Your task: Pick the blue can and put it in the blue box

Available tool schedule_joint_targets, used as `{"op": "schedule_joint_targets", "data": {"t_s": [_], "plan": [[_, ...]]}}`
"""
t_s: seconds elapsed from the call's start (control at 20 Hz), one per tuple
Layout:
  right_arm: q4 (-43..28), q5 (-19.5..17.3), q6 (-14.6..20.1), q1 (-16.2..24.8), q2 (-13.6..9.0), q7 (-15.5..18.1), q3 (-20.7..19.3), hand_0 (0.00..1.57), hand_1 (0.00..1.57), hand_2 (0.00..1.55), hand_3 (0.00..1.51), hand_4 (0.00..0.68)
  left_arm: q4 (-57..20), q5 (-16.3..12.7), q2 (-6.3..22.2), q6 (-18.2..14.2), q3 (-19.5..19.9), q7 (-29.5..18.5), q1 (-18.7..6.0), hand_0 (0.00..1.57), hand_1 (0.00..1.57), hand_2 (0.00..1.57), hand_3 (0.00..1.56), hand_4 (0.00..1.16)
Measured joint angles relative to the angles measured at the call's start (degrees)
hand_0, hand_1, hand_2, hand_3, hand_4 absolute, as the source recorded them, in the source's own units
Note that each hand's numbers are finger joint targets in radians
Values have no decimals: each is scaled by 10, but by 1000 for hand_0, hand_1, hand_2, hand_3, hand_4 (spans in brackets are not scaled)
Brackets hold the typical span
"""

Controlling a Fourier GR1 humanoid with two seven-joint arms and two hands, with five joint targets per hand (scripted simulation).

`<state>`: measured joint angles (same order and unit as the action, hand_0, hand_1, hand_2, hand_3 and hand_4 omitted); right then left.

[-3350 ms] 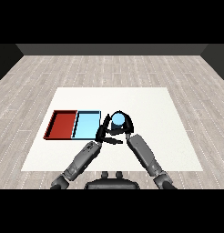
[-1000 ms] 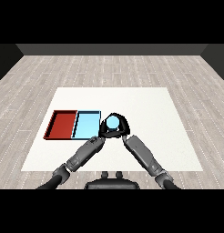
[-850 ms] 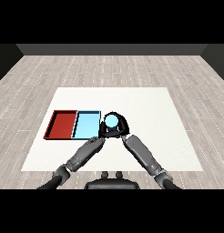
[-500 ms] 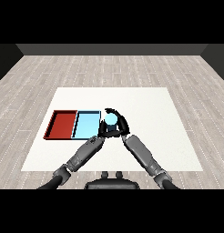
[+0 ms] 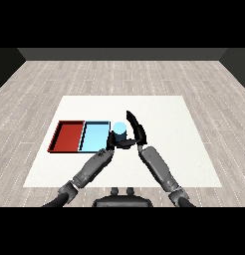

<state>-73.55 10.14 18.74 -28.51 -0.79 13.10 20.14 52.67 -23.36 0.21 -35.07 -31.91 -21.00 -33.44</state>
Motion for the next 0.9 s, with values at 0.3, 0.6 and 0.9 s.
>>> {"op": "schedule_joint_targets", "data": {"t_s": [0.3,0.6,0.9], "plan": [[-77,58,-39,28,-14,-11,-55,0,0,0,0,0,-4,-8,0,-4,15,-21,21,1571,1571,1571,1484,1142],[-192,107,-74,106,-55,-1,-111,0,0,0,0,0,15,6,34,-12,48,-19,29,1571,1571,1566,1478,1152],[-251,135,-86,169,-78,-2,-160,0,0,0,0,0,-15,14,86,9,98,16,-4,1571,1571,1568,1481,1130]]}}
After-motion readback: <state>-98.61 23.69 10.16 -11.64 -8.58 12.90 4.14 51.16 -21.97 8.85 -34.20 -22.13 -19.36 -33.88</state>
